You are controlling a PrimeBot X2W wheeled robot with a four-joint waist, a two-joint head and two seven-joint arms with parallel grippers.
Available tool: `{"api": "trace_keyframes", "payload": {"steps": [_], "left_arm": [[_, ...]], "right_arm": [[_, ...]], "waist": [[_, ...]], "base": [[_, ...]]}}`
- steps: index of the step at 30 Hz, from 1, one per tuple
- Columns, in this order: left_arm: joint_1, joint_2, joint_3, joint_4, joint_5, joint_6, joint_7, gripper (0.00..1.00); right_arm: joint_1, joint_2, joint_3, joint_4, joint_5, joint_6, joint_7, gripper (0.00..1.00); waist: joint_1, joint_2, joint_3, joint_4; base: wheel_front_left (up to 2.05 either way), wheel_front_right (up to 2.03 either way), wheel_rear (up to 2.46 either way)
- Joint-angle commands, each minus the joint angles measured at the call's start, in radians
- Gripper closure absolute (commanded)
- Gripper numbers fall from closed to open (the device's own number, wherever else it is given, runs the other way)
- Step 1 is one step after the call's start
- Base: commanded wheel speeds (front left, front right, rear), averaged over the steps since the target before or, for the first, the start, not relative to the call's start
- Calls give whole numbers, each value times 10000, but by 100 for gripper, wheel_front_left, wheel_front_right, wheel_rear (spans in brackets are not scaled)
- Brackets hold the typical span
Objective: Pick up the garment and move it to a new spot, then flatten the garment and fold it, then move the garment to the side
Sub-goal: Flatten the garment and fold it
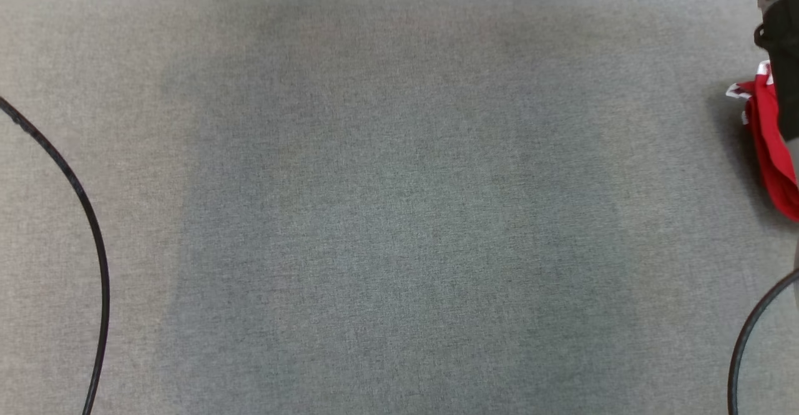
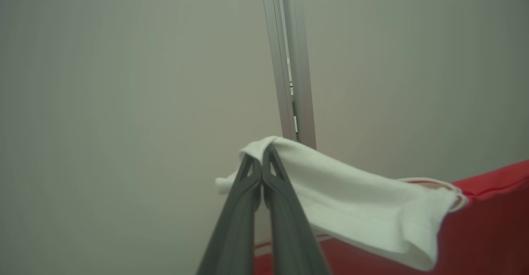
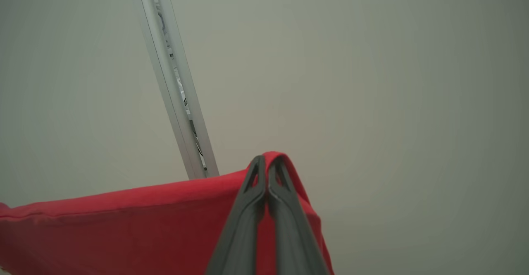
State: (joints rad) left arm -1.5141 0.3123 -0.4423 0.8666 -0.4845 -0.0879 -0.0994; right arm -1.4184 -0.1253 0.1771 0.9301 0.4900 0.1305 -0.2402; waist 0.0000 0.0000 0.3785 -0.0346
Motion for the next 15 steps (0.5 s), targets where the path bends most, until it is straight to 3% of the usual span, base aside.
{"api": "trace_keyframes", "payload": {"steps": [1,7,11,15], "left_arm": [[-196,-46,-22,176,-35,-50,-60,100],[-354,-424,-327,1238,-188,-336,-805,100],[307,-555,-198,1226,-556,-405,-1353,100],[1707,-582,37,354,-861,-412,-1603,100]], "right_arm": [[-141,40,24,227,-50,5,-110,100],[-610,119,373,1154,-3,5,-241,100],[218,-2,1096,742,521,5,-249,100],[1669,-528,1830,-372,1502,4,-270,100]], "waist": [[0,0,105,31],[0,0,600,308],[0,0,777,435],[0,0,661,561]], "base": [[0,0,0],[0,0,0],[0,0,0],[0,0,0]]}}
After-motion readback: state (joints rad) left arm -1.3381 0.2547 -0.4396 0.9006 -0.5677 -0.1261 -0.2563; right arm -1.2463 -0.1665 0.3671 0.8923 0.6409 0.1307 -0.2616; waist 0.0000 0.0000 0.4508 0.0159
